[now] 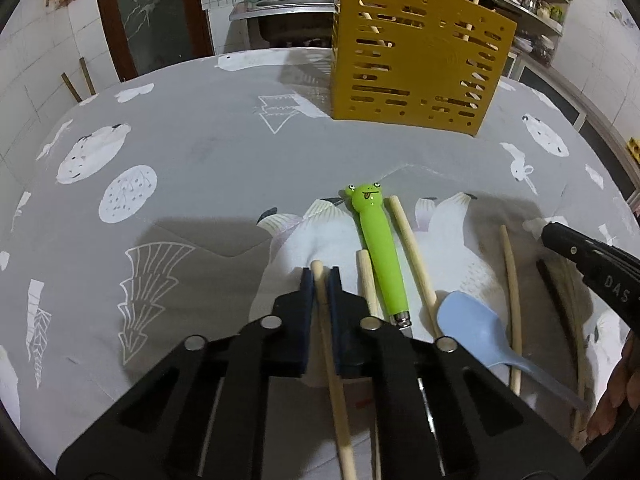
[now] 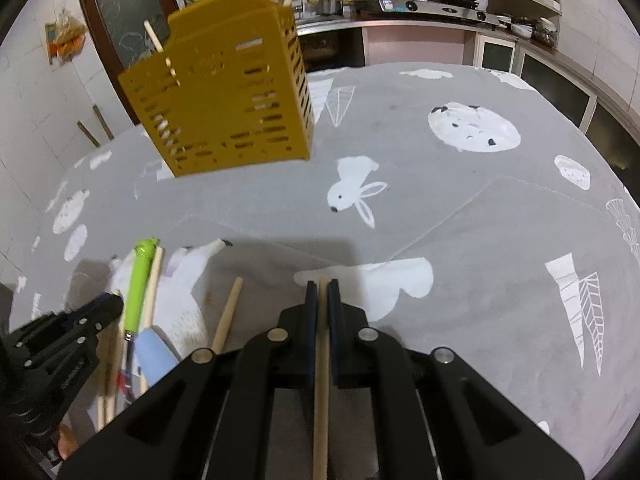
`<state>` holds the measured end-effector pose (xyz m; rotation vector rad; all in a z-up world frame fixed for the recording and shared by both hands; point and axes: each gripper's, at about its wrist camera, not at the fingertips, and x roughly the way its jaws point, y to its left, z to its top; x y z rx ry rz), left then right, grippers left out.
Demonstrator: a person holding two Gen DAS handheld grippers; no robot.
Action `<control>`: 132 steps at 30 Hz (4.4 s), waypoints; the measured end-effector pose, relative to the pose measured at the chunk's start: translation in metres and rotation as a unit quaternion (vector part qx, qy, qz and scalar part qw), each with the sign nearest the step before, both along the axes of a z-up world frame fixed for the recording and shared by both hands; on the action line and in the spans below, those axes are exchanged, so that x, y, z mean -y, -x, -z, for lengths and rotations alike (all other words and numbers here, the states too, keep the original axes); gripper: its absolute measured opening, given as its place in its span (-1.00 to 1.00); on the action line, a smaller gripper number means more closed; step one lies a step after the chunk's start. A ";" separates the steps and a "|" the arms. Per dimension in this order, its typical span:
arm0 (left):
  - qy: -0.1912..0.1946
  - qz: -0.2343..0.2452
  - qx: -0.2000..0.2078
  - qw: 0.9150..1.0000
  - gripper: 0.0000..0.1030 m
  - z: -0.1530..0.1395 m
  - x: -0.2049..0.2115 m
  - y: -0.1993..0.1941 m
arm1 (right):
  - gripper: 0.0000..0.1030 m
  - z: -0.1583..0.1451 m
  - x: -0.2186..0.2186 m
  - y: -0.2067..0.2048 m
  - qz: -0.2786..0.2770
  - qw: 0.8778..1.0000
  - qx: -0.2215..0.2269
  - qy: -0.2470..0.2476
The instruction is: Organize utensils
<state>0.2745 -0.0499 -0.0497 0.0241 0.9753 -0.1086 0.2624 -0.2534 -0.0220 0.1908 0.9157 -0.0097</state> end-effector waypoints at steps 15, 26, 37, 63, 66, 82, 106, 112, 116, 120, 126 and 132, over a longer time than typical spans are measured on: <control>0.050 -0.005 0.116 0.992 -0.90 -0.064 -0.018 0.031 | -0.89 -0.062 0.004 0.028 -0.003 0.993 0.121 0.003; 0.035 -0.002 0.235 0.971 -0.97 -0.120 -0.019 0.060 | -0.89 -0.102 0.008 0.047 0.013 0.977 0.214 0.014; 0.035 -0.020 0.076 0.996 -0.91 -0.064 -0.031 0.006 | -0.89 -0.098 0.006 0.038 -0.004 0.979 0.202 0.011; -0.012 -0.008 0.017 1.000 -0.90 0.000 -0.011 -0.020 | -0.89 -0.078 0.005 0.016 -0.008 0.985 0.172 0.004; -0.003 -0.010 0.037 0.999 -0.91 -0.012 -0.012 -0.014 | -0.89 -0.079 0.003 0.017 -0.010 0.985 0.174 0.006; 0.077 0.004 0.227 0.971 -0.91 -0.126 -0.021 0.040 | -0.89 -0.092 0.000 0.025 -0.016 0.980 0.198 0.002; 0.051 0.008 0.336 0.940 -0.91 -0.216 0.003 0.010 | -0.89 -0.170 -0.003 0.008 -0.005 0.952 0.304 0.028; 0.087 0.014 0.400 0.912 -0.91 -0.285 0.016 -0.019 | -0.89 -0.227 0.008 -0.018 0.002 0.939 0.344 0.021; 0.096 0.020 0.434 0.896 -0.91 -0.311 0.030 -0.039 | -0.89 -0.261 0.017 -0.040 0.008 0.932 0.362 0.008; 0.096 0.014 0.447 0.889 -0.91 -0.311 0.042 -0.066 | -0.89 -0.277 0.014 -0.060 0.007 0.924 0.381 0.016; 0.106 0.014 0.434 0.894 -0.91 -0.270 0.051 -0.113 | -0.89 -0.252 0.008 -0.094 -0.004 0.929 0.370 0.018; 0.109 0.005 0.383 0.917 -0.91 -0.212 0.045 -0.144 | -0.89 -0.202 0.006 -0.121 -0.026 0.943 0.330 0.019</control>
